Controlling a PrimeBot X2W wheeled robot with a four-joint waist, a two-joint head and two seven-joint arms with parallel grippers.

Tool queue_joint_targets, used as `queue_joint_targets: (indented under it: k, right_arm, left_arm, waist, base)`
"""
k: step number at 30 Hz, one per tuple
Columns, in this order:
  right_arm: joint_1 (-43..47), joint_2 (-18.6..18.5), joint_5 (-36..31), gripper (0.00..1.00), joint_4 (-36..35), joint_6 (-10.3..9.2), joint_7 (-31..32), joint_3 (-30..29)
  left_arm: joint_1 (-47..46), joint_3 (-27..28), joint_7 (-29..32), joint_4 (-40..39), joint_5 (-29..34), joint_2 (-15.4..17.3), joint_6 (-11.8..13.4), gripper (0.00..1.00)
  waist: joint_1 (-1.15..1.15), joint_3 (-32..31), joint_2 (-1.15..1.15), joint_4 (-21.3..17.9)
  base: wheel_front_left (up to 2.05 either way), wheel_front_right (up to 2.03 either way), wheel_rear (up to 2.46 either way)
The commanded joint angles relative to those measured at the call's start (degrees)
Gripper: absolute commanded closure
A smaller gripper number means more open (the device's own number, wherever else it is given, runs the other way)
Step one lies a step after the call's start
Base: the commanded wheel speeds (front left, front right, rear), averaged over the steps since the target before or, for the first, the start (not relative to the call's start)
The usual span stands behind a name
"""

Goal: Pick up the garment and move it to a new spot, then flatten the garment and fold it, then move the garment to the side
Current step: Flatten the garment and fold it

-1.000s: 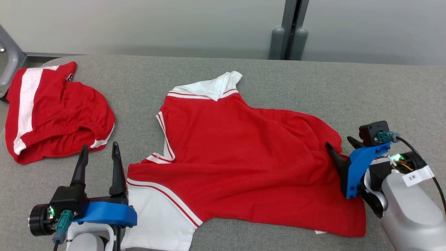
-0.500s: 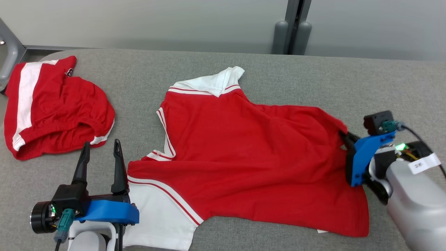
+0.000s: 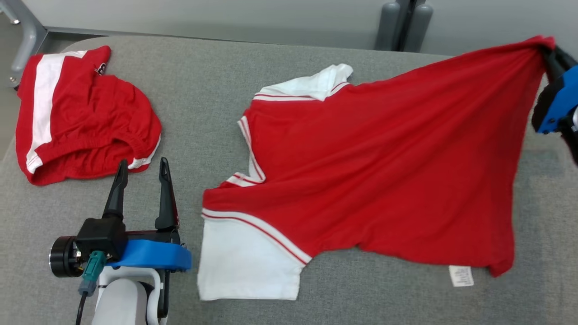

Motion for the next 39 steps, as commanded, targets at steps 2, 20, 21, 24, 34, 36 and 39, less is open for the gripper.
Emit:
queue_joint_targets:
  k: [2,20,21,24,34,36,39]
  right_arm:
    - [-3.8,-1.3,-1.1,1.00,2.0,-0.01,-1.5,-0.5]
    - [-1.0,1.3,0.1,0.00,5.5,-0.01,-9.7,-2.6]
    - [-0.1,1.2,0.2,0.00,3.8,-0.01,-9.8,-3.3]
    - [4.3,1.0,-0.8,0.00,-3.5,-0.01,-9.8,-6.5]
    - [24.6,7.9,-8.8,0.00,-26.4,-0.01,-9.8,-18.3]
    - [28.4,9.7,-10.1,0.00,-30.0,-0.01,-9.8,-19.9]
    - [34.1,12.2,-11.9,0.00,-35.1,-0.01,-9.8,-21.8]
  left_arm:
    - [-1.7,-0.5,-0.2,0.1,-0.3,-0.1,-0.2,0.00]
    - [0.1,1.3,-0.2,-0.1,0.5,0.1,0.6,0.00]
    - [0.5,1.6,-0.2,-0.2,0.7,0.3,0.6,0.00]
    - [1.6,2.5,-0.2,-0.6,1.0,0.8,0.7,0.00]
    - [5.1,4.2,-0.2,-1.5,1.5,1.2,0.8,0.00]
    - [5.5,4.3,-0.2,-1.5,1.6,1.3,0.6,0.00]
    - [6.3,4.4,-0.2,-1.6,1.8,1.2,0.5,0.00]
  waist:
    - [0.00,1.3,0.00,1.5]
    - [0.00,-0.6,0.00,-1.8]
    - [0.00,-1.0,0.00,-2.4]
    - [0.00,-2.0,0.00,-4.2]
    - [0.00,-5.3,0.00,-8.0]
    - [0.00,-5.7,0.00,-8.3]
    - [0.00,-6.2,0.00,-8.5]
  base:
    - [0.00,0.00,0.00]
    - [0.00,0.00,0.00]
    - [0.00,0.00,0.00]
    - [0.00,0.00,0.00]
    - [0.00,0.00,0.00]
    - [0.00,0.00,0.00]
    - [0.00,0.00,0.00]
